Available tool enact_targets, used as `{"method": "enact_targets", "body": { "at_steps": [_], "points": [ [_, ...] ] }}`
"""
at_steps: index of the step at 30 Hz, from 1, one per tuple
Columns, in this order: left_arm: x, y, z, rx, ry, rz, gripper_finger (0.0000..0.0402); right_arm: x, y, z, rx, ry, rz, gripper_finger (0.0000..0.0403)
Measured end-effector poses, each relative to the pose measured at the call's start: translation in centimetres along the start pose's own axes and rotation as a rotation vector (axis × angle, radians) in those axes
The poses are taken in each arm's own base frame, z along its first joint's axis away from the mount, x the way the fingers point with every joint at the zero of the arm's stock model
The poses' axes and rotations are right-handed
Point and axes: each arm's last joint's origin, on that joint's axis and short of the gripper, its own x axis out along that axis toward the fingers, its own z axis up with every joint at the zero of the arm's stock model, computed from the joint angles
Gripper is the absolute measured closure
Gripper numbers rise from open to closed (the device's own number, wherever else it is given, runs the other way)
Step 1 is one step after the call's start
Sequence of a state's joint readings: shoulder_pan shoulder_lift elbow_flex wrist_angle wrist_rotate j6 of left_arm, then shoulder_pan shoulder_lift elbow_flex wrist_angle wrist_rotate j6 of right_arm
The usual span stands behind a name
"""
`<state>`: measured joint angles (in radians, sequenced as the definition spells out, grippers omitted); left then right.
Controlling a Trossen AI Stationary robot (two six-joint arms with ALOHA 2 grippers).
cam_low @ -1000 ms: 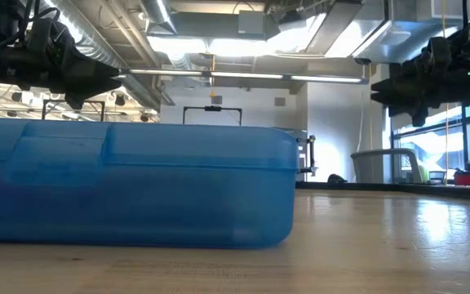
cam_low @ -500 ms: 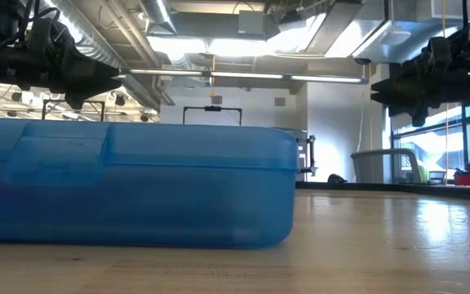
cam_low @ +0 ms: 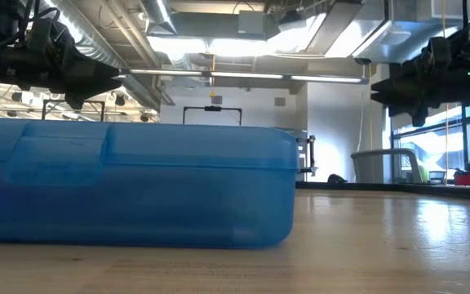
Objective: Pick & place school supplies into a supply box
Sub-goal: Return to Home Position
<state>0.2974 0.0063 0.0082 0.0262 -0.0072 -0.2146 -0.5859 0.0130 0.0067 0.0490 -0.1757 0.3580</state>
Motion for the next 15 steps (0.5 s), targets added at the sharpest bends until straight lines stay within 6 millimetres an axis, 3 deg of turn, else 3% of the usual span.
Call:
{"method": "enact_targets", "body": {
  "at_steps": [15],
  "points": [
    [0.0, 0.0, 0.0, 0.0, 0.0, 0.0, 0.0237, 0.0, 0.0, 0.0, 0.0, 0.0, 0.0, 0.0277]
  ]
}}
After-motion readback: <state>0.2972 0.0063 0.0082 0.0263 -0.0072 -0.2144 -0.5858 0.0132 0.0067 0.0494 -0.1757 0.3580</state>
